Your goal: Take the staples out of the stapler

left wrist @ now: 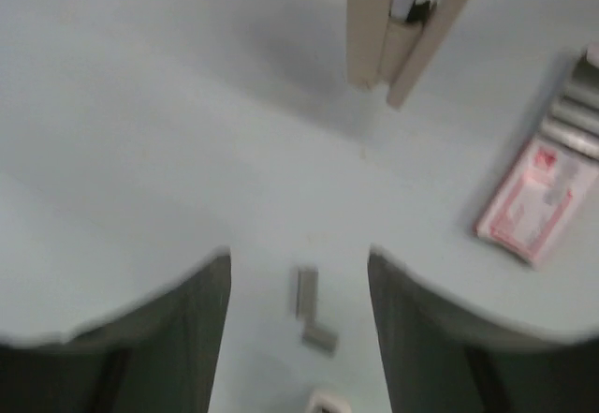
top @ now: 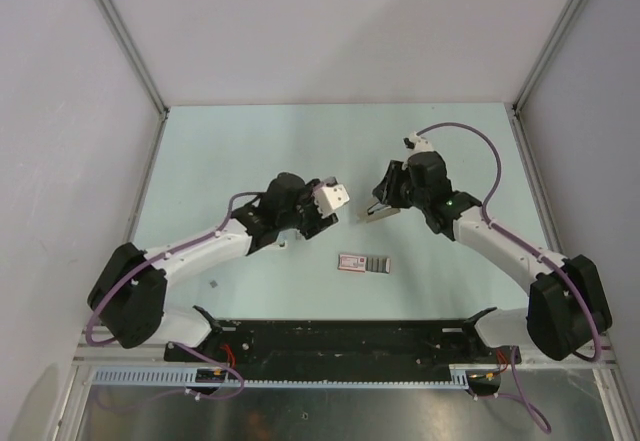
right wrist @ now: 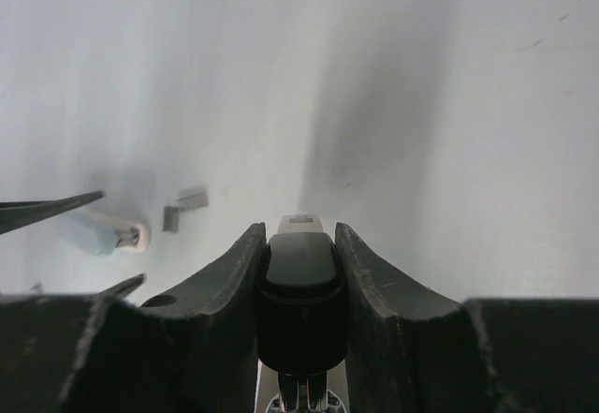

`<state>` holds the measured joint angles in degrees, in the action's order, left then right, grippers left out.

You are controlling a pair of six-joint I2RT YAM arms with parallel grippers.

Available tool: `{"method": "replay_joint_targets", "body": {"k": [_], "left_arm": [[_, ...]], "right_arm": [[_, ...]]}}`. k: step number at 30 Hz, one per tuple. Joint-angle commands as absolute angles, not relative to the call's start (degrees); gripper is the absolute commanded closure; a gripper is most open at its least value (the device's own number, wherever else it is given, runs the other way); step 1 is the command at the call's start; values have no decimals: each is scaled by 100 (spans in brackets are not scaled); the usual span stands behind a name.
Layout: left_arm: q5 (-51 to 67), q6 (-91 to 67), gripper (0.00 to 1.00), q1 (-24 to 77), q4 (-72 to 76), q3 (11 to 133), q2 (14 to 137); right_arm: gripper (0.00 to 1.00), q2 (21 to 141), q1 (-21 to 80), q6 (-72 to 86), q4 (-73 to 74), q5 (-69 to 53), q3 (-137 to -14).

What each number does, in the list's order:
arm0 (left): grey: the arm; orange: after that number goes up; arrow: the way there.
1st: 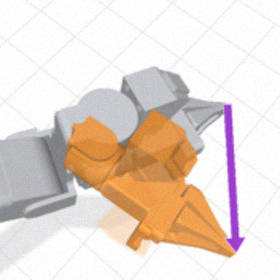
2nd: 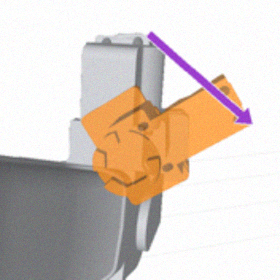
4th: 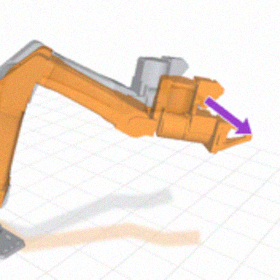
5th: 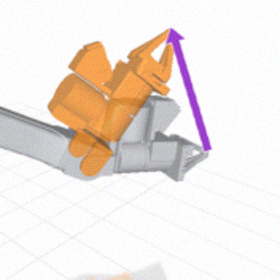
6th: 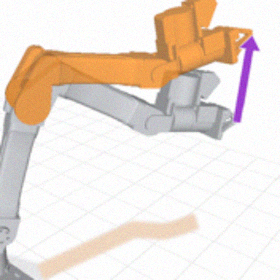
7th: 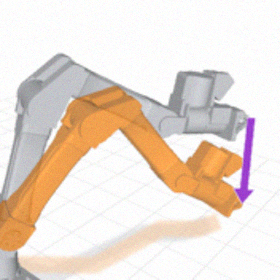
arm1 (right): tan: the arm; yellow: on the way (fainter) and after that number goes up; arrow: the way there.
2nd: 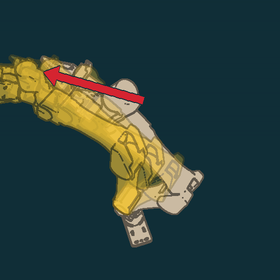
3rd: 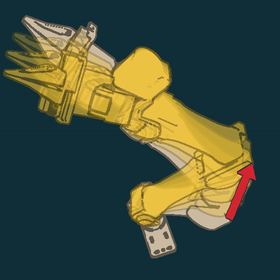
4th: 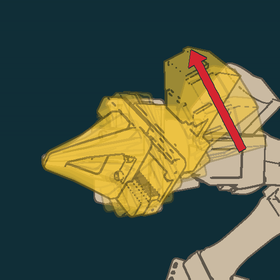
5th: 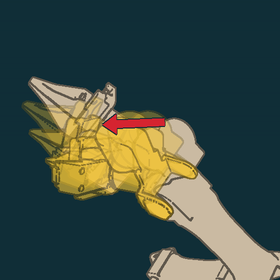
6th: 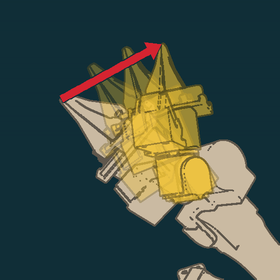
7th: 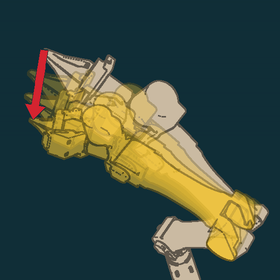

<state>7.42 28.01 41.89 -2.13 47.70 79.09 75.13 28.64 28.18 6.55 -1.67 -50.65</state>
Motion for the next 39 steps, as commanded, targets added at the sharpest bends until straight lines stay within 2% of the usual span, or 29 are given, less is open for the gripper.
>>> {"method": "replay_joint_targets", "body": {"k": [1,10,18,27,32,36,37,39], "left_arm": [[1128,2110,35,3727,-522,5188,7965],[891,1982,35,3427,-567,5246,8271],[911,2031,34,3296,-630,5231,8398],[1106,1877,34,2916,-638,5323,8634],[1155,1840,34,2844,-643,5337,8730],[1249,1848,34,2839,-658,5336,8761],[1275,1878,34,2843,-663,5331,8779],[1301,1944,34,2842,-660,5316,8804]], "right_arm": [[100,7691,2827,2513,511,481,-5615],[100,8321,2831,1987,-51,1272,-6148],[100,9226,3235,988,-2063,3406,-6231],[100,10588,3439,188,-3755,4411,-6418],[100,10819,3570,521,-3375,4512,-6419],[100,10811,3739,937,-2528,4311,-6405],[97,10780,3768,1026,-2341,4107,-6362],[85,10680,3827,1171,-2194,3804,-6185]]}}
